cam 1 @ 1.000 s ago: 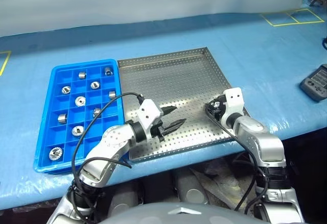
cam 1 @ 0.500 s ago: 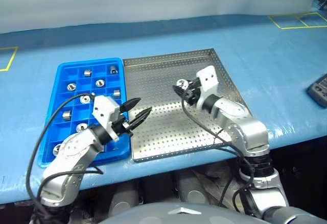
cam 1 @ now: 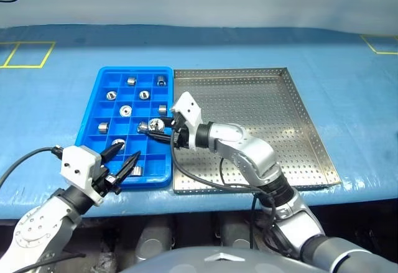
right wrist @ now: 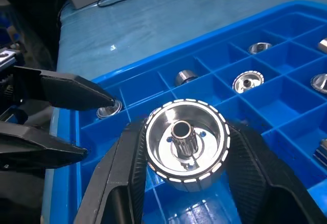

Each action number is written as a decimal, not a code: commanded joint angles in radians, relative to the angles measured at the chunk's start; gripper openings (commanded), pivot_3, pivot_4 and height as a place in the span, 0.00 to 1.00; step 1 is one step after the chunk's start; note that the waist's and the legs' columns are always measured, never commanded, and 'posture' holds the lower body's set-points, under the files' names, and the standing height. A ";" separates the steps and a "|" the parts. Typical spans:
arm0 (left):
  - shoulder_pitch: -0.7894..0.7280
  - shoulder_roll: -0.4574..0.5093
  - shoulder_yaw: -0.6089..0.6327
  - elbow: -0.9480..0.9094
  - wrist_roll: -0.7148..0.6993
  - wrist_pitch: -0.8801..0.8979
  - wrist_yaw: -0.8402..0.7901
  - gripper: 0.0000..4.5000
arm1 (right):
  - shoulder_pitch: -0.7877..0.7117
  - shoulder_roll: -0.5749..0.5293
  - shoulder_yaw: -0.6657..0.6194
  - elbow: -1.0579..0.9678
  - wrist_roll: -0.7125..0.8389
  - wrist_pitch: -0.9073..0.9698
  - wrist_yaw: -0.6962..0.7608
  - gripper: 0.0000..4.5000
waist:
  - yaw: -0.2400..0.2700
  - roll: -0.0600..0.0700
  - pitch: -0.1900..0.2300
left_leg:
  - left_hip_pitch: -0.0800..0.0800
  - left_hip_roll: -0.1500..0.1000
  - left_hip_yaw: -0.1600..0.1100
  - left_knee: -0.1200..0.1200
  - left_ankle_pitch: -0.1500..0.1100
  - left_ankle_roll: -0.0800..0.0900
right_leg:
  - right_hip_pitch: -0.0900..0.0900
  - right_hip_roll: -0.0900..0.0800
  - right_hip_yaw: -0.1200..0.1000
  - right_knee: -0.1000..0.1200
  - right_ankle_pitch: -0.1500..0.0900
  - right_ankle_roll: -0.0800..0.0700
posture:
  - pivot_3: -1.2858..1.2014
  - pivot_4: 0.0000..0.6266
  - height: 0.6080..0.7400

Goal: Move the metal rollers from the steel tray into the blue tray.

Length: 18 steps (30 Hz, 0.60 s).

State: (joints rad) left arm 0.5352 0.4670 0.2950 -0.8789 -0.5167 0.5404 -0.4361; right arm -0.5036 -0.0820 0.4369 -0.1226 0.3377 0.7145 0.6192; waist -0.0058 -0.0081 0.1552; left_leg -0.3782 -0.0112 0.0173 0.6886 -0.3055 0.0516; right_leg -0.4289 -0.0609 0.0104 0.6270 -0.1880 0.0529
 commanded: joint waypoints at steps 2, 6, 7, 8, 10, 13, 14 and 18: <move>0.017 -0.010 0.010 -0.053 0.006 -0.026 0.016 0.58 | -0.021 0.017 0.010 0.027 -0.008 -0.035 0.030 0.41 | 0.002 0.000 0.000 | 0.000 0.000 0.000 0.000 0.000 -0.001 | 0.000 0.001 0.000 0.000 0.000 -0.001 | 0.56 0.24 1.00; 0.008 -0.004 0.003 -0.052 0.006 -0.025 0.022 0.58 | -0.020 0.025 0.010 0.097 -0.032 -0.052 0.030 0.41 | 0.004 0.000 0.000 | 0.000 0.000 -0.001 -0.001 0.001 -0.001 | 0.000 0.002 -0.001 0.000 -0.001 -0.001 | 0.56 0.24 1.00; 0.003 -0.002 -0.001 -0.050 0.006 -0.024 0.024 0.58 | -0.019 0.031 0.002 0.116 -0.033 -0.054 0.026 0.41 | 0.004 0.000 0.000 | 0.000 0.000 -0.001 -0.001 0.001 -0.001 | 0.000 0.002 -0.001 0.000 -0.001 -0.001 | 0.56 0.24 1.00; -0.004 0.000 -0.006 -0.047 0.006 -0.022 0.025 0.58 | -0.019 0.036 -0.009 0.133 -0.032 -0.056 0.024 0.41 | 0.004 0.000 0.000 | 0.000 0.000 -0.001 -0.001 0.001 -0.001 | 0.000 0.002 -0.001 0.000 -0.001 -0.001 | 0.55 0.24 1.00; -0.014 0.002 -0.011 -0.042 0.005 -0.019 0.024 0.58 | -0.021 0.043 -0.023 0.154 -0.031 -0.056 0.025 0.41 | 0.004 0.000 0.000 | 0.000 0.000 -0.001 -0.002 0.001 -0.002 | 0.000 0.003 -0.001 0.000 -0.001 -0.001 | 0.55 0.24 1.00; -0.029 0.007 -0.015 -0.036 0.003 -0.015 0.023 0.58 | -0.023 0.049 -0.037 0.167 -0.032 -0.054 0.029 0.48 | 0.004 0.000 0.000 | 0.000 0.000 -0.001 -0.002 0.002 -0.003 | 0.000 0.003 -0.001 0.000 -0.001 -0.001 | 0.55 0.24 1.00; -0.033 0.008 -0.016 -0.034 0.003 -0.014 0.023 0.58 | -0.024 0.048 -0.039 0.166 -0.033 -0.059 0.036 0.57 | 0.004 0.000 0.000 | 0.000 0.000 -0.001 -0.002 0.002 -0.003 | 0.000 0.003 -0.001 0.000 -0.001 -0.001 | 0.55 0.24 1.00; -0.050 0.010 -0.026 -0.024 0.006 -0.012 0.025 0.58 | -0.021 0.050 -0.050 0.142 -0.038 -0.080 0.031 0.85 | 0.004 0.000 0.000 | 0.000 0.000 -0.001 -0.002 0.002 -0.003 | 0.000 0.003 -0.001 0.000 -0.001 -0.001 | 0.55 0.24 1.00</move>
State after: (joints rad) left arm 0.4921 0.4736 0.2711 -0.8857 -0.5126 0.5364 -0.4137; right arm -0.5179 -0.0368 0.4130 0.0416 0.2992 0.6547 0.6549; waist -0.0021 -0.0080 0.1552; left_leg -0.3779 -0.0109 0.0162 0.6869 -0.3038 0.0488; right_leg -0.4284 -0.0580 0.0090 0.6272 -0.1886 0.0519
